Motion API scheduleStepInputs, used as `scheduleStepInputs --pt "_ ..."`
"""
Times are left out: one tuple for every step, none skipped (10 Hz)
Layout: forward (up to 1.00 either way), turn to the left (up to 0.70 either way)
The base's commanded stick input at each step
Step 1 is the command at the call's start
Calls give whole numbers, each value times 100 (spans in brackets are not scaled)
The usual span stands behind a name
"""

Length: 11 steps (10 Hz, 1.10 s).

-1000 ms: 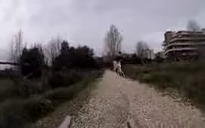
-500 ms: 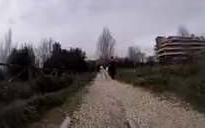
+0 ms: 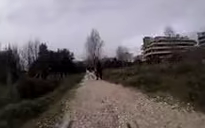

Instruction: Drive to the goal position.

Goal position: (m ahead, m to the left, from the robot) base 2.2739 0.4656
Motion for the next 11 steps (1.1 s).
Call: scheduleStepInputs --pt "-39 0" --pt "-24 0" --pt "-10 0" --pt "0 0" --pt "0 0" --pt "0 0" --pt "0 0" --pt "0 0" --pt "0 0" --pt "0 0" --pt "0 0"
